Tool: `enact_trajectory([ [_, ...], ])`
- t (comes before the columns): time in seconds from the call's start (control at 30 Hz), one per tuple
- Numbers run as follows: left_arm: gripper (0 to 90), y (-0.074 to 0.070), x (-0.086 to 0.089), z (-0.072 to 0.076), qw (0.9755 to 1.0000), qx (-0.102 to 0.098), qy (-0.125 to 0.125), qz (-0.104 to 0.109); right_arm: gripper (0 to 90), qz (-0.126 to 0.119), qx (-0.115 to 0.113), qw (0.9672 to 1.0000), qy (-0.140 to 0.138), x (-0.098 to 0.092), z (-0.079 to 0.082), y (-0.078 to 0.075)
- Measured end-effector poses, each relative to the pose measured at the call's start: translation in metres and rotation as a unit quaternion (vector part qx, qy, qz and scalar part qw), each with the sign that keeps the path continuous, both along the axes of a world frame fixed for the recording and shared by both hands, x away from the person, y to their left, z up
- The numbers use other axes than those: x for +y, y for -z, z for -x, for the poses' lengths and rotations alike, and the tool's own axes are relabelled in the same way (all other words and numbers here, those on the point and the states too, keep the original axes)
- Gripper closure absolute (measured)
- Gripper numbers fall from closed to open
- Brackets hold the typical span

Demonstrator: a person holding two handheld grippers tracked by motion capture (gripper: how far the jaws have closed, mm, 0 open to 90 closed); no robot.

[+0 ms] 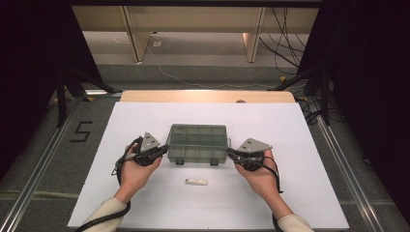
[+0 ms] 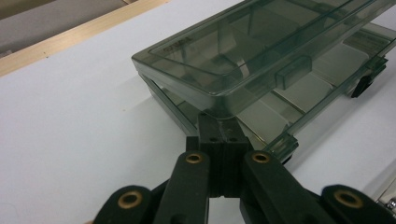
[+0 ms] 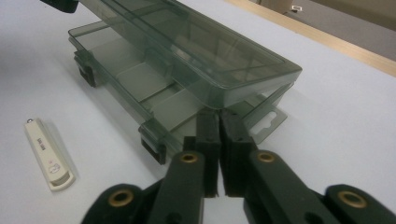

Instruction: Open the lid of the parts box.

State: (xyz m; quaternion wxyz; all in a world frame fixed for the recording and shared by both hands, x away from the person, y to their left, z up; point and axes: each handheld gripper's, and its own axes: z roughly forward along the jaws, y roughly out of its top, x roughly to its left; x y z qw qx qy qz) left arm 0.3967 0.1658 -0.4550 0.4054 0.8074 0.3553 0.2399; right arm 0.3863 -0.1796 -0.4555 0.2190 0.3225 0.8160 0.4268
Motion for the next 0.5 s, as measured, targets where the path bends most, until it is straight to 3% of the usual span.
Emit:
enact_trajectory([
  [0.1, 89.7, -0.0018, -0.0009, 0.0001, 1.0000, 0.001, -0.004, 0.006, 80.0, 0.008, 0.003, 0.9999, 0.008, 0.0000, 0.0001, -0.0005],
  [0.13, 89.7, -0.0030, -0.0005, -0.0006, 1.0000, -0.006, -0.002, 0.003, 72.0, 0.006, 0.012, 0.9997, 0.022, -0.0004, -0.0004, -0.0012],
  [0.23, 89.7, -0.0041, -0.0004, -0.0011, 1.0000, -0.006, 0.001, 0.004, 70.4, 0.011, 0.018, 0.9993, 0.031, -0.0006, -0.0004, -0.0036],
  [0.27, 89.7, -0.0048, -0.0016, -0.0004, 0.9999, -0.005, -0.005, 0.009, 63.3, 0.003, 0.008, 0.9993, 0.035, -0.0004, -0.0006, -0.0054],
  [0.4, 89.6, -0.0061, -0.0024, -0.0006, 0.9999, -0.013, -0.005, 0.005, 55.2, 0.009, -0.012, 0.9991, 0.040, 0.0013, -0.0014, -0.0063],
  [0.5, 89.5, -0.0067, -0.0032, -0.0005, 0.9998, -0.016, -0.008, 0.007, 54.3, 0.012, -0.031, 0.9983, 0.047, 0.0027, -0.0035, -0.0057],
])
